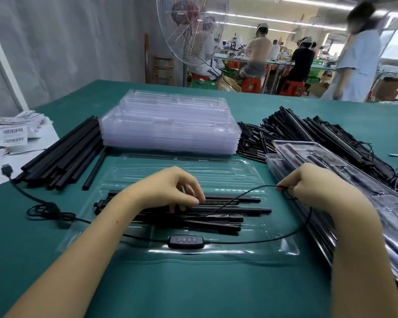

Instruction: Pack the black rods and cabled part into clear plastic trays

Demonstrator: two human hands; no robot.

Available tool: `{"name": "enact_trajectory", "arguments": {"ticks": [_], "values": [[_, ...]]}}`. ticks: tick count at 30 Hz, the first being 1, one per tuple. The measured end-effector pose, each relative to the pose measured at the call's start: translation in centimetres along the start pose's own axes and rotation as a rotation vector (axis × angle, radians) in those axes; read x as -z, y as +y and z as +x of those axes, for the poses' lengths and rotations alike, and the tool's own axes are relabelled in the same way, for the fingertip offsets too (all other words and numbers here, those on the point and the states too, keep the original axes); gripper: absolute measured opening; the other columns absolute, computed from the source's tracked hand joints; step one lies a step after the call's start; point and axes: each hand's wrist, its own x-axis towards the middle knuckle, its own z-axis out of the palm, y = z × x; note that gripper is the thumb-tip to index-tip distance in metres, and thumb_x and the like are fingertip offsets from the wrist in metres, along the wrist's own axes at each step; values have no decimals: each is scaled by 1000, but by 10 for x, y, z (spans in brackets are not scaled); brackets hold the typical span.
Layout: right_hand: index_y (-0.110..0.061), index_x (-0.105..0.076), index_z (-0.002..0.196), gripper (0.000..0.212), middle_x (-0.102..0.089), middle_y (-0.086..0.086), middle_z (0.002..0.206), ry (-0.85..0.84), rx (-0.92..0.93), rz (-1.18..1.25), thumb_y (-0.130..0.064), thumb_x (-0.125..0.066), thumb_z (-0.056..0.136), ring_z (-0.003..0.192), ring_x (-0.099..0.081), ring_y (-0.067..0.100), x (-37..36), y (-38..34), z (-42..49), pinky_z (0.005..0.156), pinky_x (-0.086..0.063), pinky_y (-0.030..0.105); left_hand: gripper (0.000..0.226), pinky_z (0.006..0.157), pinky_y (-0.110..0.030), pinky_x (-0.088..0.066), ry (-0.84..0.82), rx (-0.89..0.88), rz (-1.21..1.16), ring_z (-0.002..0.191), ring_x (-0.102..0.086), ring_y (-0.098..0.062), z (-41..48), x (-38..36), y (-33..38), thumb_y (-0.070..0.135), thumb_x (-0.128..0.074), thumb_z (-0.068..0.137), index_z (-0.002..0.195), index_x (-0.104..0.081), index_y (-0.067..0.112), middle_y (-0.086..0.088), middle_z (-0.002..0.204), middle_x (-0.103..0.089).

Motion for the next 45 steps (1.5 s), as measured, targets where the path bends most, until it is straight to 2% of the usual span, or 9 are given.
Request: {"name": "enact_trajectory", "arguments": {"ticks": [7,12,18,23,26,30,34,39,45], "values": [[-27,-63,97,36,-51,-7,88,-119,-81,-197,5,-51,84,68,-50,12,1,3,-9,46,-32,17,12,55,-15,-44,-113,33,274,56,-51,3,5,-12,4,25,-72,81,79,-72,37,21,62,-60],[-12,-62,88,21,-62,8,88,-142,-153,-256,4,-58,75,88,-60,28,-8,0,-10,84,-52,35,18,56,-12,-35,-74,25,434,61,-52,7,7,-17,8,30,-72,77,74,-66,47,27,64,-57],[-3,-66,70,10,-56,6,54,-258,-131,-356,6,-70,68,62,-54,24,-10,-10,-10,65,-45,30,42,65,-27,-46,-93,-11,477,61,-48,-1,8,-21,9,15,-59,78,78,-63,56,16,68,-57],[-7,-58,60,18,-48,-1,39,-290,-91,-351,-3,-73,70,46,-47,18,-6,-16,-12,47,-38,20,32,61,-25,-43,-130,22,450,55,-47,0,6,-18,14,23,-59,84,79,-66,54,22,57,-53],[1,-67,67,13,-59,5,48,-326,-36,-222,-10,-72,72,42,-51,17,2,-10,-12,45,-43,22,7,58,-21,-40,-143,47,442,56,-50,6,3,-19,18,49,-60,83,84,-67,50,23,57,-56],[2,-73,70,20,-69,16,64,-322,61,227,-16,-73,78,43,-57,15,8,-3,-14,43,-45,17,34,58,-21,-37,-165,74,479,58,-53,9,-1,-20,23,71,-66,66,89,-67,45,20,64,-59],[7,-71,78,55,-72,13,73,-474,228,657,-46,-71,68,54,-61,15,10,-8,-19,51,-51,16,46,55,-21,-35,-134,99,572,64,-52,8,-2,-23,26,73,-71,56,92,-62,46,17,75,-60],[-3,-73,94,28,-69,23,92,-553,435,934,-4,-77,67,74,-66,17,-2,-8,-22,64,-55,21,58,55,-21,-31,-110,110,668,70,-49,5,-2,-29,29,76,-71,51,96,-58,42,17,79,-58],[-21,-69,104,51,-71,1,86,-483,462,953,-8,-85,58,73,-65,10,-24,-20,-25,68,-55,22,65,57,-26,-29,-38,73,833,75,-52,-12,-1,-41,31,83,-64,51,95,-51,37,15,81,-57]]}}
